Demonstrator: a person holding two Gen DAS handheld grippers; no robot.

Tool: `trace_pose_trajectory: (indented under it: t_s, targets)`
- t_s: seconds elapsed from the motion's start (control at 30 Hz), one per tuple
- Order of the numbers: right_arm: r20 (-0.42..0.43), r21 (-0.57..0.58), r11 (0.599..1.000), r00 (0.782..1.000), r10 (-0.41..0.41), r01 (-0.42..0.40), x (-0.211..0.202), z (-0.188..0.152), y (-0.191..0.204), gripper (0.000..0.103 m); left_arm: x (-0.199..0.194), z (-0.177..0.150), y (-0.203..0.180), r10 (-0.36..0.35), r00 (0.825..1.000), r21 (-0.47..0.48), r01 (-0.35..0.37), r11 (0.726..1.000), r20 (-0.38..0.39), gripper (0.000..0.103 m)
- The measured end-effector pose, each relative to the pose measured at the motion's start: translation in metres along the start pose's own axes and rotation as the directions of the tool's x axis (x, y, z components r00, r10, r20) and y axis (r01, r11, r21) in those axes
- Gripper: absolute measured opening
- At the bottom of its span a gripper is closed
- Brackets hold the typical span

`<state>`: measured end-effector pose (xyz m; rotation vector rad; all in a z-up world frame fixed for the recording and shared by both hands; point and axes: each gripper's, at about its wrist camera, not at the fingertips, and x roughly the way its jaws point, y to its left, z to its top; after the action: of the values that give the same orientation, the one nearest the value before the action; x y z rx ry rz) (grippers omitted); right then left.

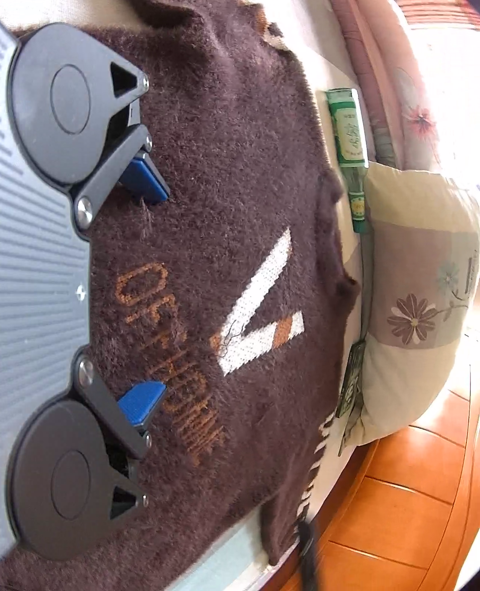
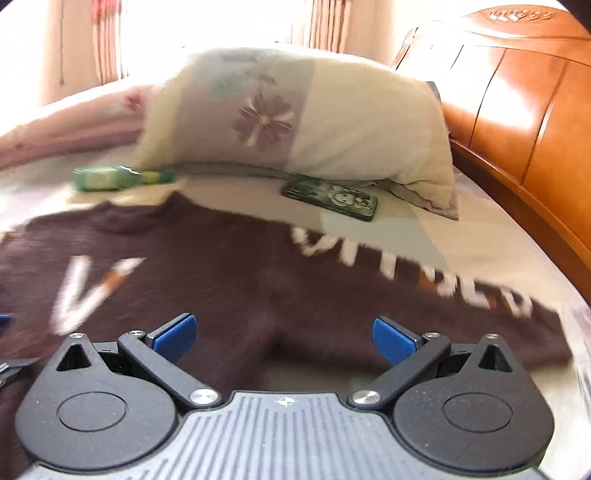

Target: Fold clothes

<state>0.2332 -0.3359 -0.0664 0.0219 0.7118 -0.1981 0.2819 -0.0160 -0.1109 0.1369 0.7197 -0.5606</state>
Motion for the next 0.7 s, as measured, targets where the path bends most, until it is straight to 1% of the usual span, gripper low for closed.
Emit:
trace_pose_trajectory:
  t_s: [0.13,0.2,0.27,0.37,0.53,0.7]
  targets:
    - [-0.074,0.014,1.0,0.997,0.004,-0.003,0.052,-0.006,-0.026,0.103,0.002,0.0,0.001,-0.003,1.0,0.002,0.003,1.0,0.008,0.102]
    - [-0.089,0.079,0.996,0.995,0.047,-0.04,0.061,-0.018,-0.04,0.103,0.002,0.001,0.002,-0.004,1.0,0.001,0.004,1.0,0.009,0.102]
    - [-0.082,0.125,0.991,0.995,0.061,-0.05,0.057,-0.031,-0.054,0.103,0.003,0.001,0.002,-0.003,1.0,0.002,0.003,1.0,0.009,0.102]
    - [-0.073,0.107,0.992,0.995,0.07,-0.062,0.045,-0.044,-0.062,0.103,0.003,0.001,0.002,-0.003,1.0,0.002,0.003,1.0,0.01,0.102]
    - [-0.106,0.044,0.999,0.994,0.016,-0.011,0.035,-0.041,-0.057,0.103,0.003,0.001,0.001,-0.004,1.0,0.001,0.004,1.0,0.01,0.102]
    - [-0.088,0.042,0.999,0.996,0.003,0.0,0.031,-0.033,-0.056,0.103,0.003,0.0,0.001,-0.004,1.0,0.0,0.004,1.0,0.011,0.102]
